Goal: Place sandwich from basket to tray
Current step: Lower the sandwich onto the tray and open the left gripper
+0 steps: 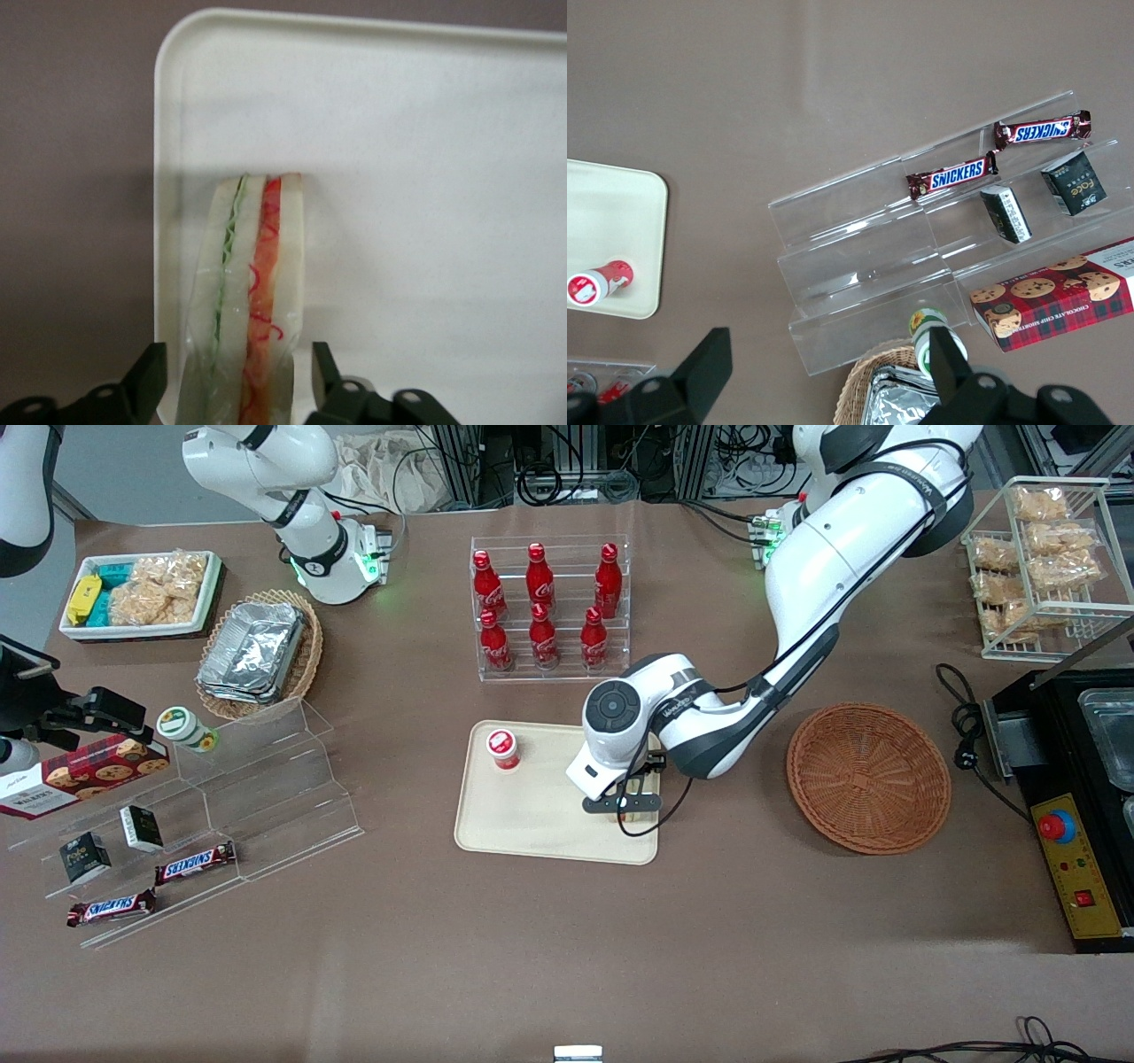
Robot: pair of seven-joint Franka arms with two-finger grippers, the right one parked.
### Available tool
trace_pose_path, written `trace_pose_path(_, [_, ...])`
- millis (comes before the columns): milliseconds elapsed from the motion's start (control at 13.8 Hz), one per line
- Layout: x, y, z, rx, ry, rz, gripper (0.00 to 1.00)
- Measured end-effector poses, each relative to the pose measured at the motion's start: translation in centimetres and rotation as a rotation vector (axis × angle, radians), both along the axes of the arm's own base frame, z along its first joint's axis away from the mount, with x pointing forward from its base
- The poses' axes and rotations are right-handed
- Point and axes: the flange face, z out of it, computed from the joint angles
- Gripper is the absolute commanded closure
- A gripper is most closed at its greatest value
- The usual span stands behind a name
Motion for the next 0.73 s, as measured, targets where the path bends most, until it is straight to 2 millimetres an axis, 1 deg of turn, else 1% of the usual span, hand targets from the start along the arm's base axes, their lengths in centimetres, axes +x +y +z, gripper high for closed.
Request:
trace_pose_path(73, [0.7,0.2,0.9,-0.008,-0.017,0.036,0.0])
trace_pose_path(145, [1.8,0.7,2.5,-0.016,-0.047,0.094,0.0])
trace_pose_path(218, [2.9,1.7,4.7,-0.019,-0.083,0.162,0.0])
trace_pose_path(364, [5.0,4.5,10.4,-0.016,-0.169,0.3,0.0])
trace_pose_path(509, [6.5,7.9,15.8,-0.014,-0.241,0.391,0.0])
trace_pose_path(582, [6.9,9.6,17.9,-0.005,-0.255,0.426,0.0])
trace_pose_path(727, [7.5,12.6,21.1,0.0,-0.266,0.487,0.0])
